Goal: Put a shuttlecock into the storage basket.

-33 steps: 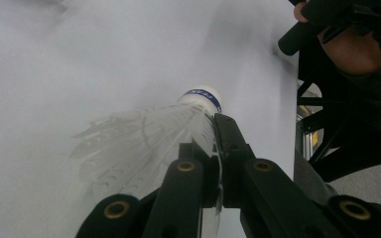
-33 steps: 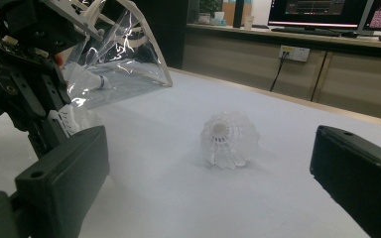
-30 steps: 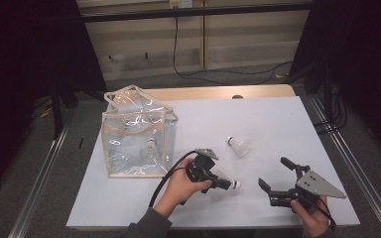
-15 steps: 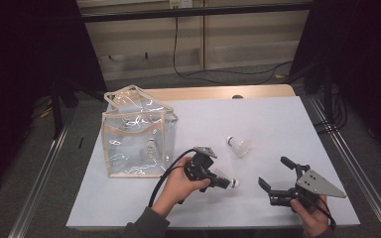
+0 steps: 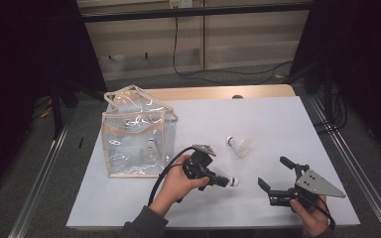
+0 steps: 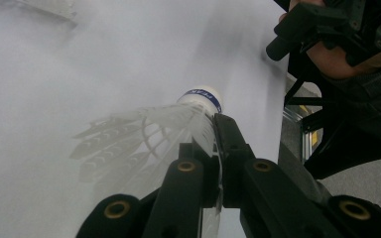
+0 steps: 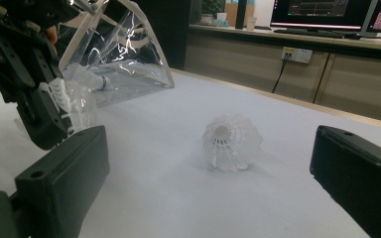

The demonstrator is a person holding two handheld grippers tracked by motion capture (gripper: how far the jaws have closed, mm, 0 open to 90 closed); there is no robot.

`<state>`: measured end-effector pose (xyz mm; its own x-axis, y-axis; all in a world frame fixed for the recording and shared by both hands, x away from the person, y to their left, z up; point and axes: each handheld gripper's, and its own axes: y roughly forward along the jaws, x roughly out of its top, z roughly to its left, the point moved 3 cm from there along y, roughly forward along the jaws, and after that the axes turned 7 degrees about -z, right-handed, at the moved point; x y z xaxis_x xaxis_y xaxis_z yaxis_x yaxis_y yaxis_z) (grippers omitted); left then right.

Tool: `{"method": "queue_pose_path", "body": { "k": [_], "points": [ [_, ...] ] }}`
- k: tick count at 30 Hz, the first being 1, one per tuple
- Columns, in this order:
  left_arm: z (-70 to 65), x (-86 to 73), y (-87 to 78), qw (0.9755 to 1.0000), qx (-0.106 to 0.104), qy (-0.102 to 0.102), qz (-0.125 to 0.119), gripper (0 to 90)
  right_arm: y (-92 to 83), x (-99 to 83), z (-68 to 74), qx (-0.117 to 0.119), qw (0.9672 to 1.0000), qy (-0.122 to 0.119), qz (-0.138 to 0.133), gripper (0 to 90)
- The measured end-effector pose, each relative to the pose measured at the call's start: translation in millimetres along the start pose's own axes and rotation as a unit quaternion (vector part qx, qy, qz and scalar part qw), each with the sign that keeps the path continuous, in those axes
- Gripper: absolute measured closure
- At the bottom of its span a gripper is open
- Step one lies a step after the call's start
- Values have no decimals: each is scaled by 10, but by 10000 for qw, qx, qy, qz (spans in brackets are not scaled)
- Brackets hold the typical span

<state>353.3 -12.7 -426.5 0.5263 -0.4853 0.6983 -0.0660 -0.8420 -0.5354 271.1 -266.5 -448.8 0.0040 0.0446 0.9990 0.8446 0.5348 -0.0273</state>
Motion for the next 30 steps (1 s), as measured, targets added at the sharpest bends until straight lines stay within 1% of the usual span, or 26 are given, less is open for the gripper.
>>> {"method": "queue_pose_path", "body": {
  "k": [5, 7, 8, 9, 13, 14, 16, 20, 24, 26, 27, 30],
  "points": [
    [2, 30, -64, 10000, 10, 3, -1, 892, -9, 4, -16, -24, 10000, 7, -12, 17],
    [2, 40, -94, 10000, 68, 0, 19, 892, -11, 0, -14, -19, 10000, 34, -2, 17],
    [3, 46, -103, 10000, 35, -19, -5, 892, -13, 2, -15, -18, 10000, 2, -2, 17],
    [5, 51, -116, 10000, 68, -16, 20, 892, -14, 4, -12, -19, 10000, 2, 0, 17],
    [0, 68, -151, 10000, 82, -56, 6, 892, -13, 3, -12, -12, 10000, -9, -8, 17],
    [6, 73, -161, 9999, 101, -24, 12, 892, -12, 4, -12, -15, 10000, -9, -11, 17],
    [3, 84, -181, 9999, 101, -55, 4, 892, -13, 5, -10, -16, 10000, 4, -11, 17],
    [6, 109, -229, 9999, 143, -41, 47, 893, -17, 5, -10, -19, 10000, 8, -17, 17],
    [2, 139, -274, 9999, 132, -71, -14, 893, -21, 5, -17, -30, 10000, -5, 0, 17],
    [4, 153, -298, 9998, 173, -68, 5, 893, -21, 7, -15, -21, 10000, 9, -6, 17],
    [4, 159, -309, 9999, 121, -90, -7, 893, -21, 7, -14, -20, 10000, 6, -8, 17],
    [8, 174, -337, 9998, 184, -100, 31, 893, -21, 6, -16, -21, 10000, -7, -8, 17]
  ]
}}
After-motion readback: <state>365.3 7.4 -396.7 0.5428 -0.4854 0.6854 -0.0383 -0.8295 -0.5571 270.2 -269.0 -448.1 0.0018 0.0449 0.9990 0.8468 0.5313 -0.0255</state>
